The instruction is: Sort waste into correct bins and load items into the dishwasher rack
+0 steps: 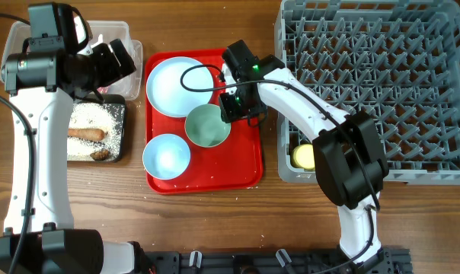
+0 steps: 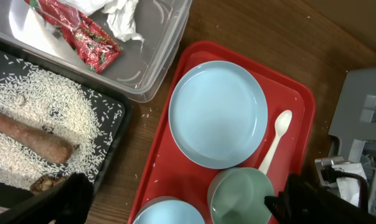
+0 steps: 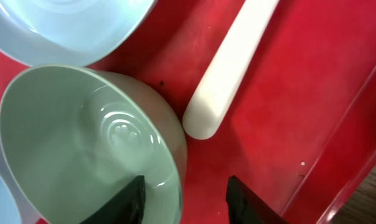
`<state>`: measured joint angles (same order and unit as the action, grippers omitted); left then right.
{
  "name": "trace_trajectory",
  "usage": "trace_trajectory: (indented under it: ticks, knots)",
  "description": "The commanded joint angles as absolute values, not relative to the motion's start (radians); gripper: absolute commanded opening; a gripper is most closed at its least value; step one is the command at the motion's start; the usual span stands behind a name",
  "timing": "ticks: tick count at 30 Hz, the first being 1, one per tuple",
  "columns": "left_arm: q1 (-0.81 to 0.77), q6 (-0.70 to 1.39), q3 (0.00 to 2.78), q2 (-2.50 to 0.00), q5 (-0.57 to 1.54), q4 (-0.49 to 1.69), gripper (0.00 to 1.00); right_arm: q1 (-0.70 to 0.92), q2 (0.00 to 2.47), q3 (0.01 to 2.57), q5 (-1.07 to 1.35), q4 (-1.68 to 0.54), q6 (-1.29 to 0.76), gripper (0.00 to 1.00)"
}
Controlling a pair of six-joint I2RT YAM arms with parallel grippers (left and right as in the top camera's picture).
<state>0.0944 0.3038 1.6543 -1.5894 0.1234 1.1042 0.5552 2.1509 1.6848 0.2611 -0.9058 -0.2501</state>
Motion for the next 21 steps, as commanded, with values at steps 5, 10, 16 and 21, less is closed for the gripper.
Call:
trace_trajectory:
  ticks: [5, 10, 16, 21]
  knots:
    - [0.096, 0.299, 1.657, -1.578, 0.118, 1.105, 1.0, 0.559, 2.213, 1.692, 0.233, -0.883, -0.288, 0.12]
    - [0.096, 0.299, 1.657, -1.578, 0.118, 1.105, 1.0, 0.556, 2.185, 1.701, 0.226, -0.888, -0.305, 0.04]
    - [0.096, 0.299, 1.657, -1.578, 0.118, 1.105, 1.0, 0.439, 1.83, 1.777, -0.104, -0.936, -0.28, 0.04]
    - [0.096, 0.299, 1.657, -1.578, 0.118, 1.105, 1.0, 0.307, 1.841, 1.774, -0.716, -0.77, -0.205, 0.04]
